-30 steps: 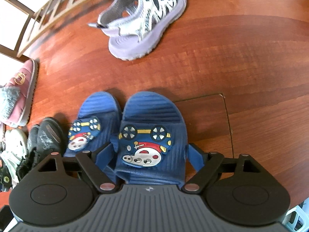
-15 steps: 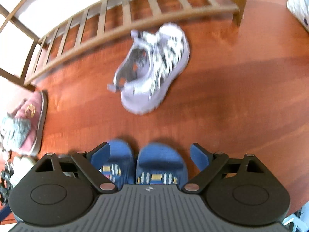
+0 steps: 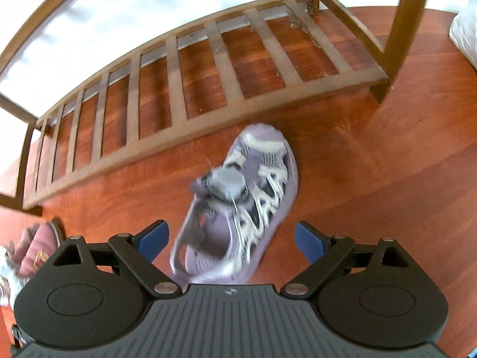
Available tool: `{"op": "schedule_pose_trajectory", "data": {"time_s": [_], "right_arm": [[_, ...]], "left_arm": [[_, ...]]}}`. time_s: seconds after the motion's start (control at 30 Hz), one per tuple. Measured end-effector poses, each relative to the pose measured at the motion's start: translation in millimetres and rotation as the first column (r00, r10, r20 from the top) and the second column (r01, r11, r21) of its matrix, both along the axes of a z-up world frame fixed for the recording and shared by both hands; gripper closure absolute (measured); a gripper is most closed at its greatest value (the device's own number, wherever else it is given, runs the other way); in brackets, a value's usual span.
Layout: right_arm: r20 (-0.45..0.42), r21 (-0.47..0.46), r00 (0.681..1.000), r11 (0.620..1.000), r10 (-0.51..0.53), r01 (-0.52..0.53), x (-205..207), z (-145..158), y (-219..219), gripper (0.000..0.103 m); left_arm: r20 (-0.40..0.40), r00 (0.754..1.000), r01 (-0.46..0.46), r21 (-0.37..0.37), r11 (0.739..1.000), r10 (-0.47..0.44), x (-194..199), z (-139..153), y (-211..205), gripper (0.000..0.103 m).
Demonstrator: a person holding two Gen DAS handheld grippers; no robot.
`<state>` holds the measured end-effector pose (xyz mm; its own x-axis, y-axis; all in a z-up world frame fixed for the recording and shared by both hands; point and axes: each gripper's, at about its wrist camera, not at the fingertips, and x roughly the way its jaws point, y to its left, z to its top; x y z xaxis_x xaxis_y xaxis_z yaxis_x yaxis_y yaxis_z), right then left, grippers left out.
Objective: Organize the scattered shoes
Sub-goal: 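Grasp a lavender sandal with the right tool and lift it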
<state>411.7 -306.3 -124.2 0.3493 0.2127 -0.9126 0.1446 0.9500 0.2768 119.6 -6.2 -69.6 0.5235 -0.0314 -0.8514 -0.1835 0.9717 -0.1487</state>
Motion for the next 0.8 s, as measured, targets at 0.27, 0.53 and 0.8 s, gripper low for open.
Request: {"op": "schedule_pose_trajectory", "data": {"time_s": [0.27,0.53,0.8], "right_arm": [[-0.078,-0.060,0.996,0.998,-0.036,0.031,37,-43,12,0.008],[-0.102,-0.111,0.993,0.993,-0.057,0.045,43,-66,17,0.012],[-0.125,-0.139,0.992,0.990,-0.029,0.011,43,-74,19,0.013]], "left_arm": [[-0.028,0.997,-0.068,0.008,0.998,0.068,2,-6,10,0.005],[-0.038,0.990,-0.135,0.021,0.991,0.136,-1,-8,22,0.005],[-0.007,0.980,-0.198,0.056,0.979,0.199,-3,-1,41,0.005]]}}
